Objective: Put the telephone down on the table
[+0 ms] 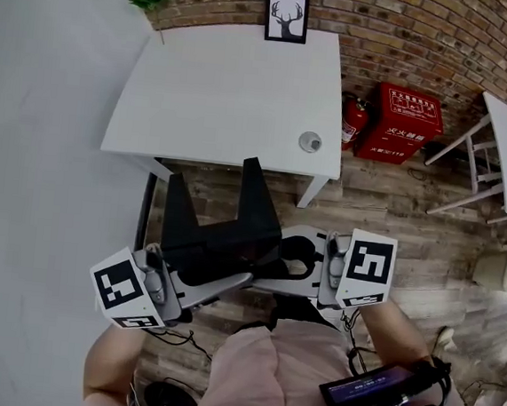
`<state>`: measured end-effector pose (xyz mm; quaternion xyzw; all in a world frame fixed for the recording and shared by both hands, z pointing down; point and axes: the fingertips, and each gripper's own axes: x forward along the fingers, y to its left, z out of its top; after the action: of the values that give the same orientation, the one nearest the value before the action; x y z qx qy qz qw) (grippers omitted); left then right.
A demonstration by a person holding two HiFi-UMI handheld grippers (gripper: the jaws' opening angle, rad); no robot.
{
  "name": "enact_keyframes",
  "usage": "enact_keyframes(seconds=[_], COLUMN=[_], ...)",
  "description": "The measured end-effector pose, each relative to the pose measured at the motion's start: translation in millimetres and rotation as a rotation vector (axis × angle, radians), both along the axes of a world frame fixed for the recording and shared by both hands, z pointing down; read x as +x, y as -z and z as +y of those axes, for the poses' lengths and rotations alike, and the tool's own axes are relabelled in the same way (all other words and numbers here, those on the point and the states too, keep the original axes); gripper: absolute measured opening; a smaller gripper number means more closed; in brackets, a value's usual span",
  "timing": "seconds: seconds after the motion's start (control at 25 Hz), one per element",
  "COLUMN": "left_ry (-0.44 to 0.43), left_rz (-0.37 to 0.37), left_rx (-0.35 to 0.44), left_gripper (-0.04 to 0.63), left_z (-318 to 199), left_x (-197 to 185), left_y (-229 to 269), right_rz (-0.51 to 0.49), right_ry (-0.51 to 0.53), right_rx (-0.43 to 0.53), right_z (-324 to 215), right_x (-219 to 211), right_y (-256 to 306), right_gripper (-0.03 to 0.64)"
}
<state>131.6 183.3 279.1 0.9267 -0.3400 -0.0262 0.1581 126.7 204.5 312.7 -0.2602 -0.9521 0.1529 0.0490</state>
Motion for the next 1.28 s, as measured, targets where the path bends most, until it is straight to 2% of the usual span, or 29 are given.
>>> enact_keyframes(seconds=[0.68,1.28], left_ry=[0.002,-0.01], left_rz=[0.024,0.022], left_rx=[-0.046,-0.041], left_gripper=[0.161,0.161], left_z=[-111.2,-150.5], left_x=[-52.6,-99.0], left_y=[-7.4,-11.2], right_rz=[0.015,0.017], right_ry=[-0.006,-0.026], right_rx=[-0.049,-0.042], right_z=[-110.2,-150.0], right_x=[-51.0,-98.6], right_y=[-5.2,-9.1], right_gripper=[0.17,0.17])
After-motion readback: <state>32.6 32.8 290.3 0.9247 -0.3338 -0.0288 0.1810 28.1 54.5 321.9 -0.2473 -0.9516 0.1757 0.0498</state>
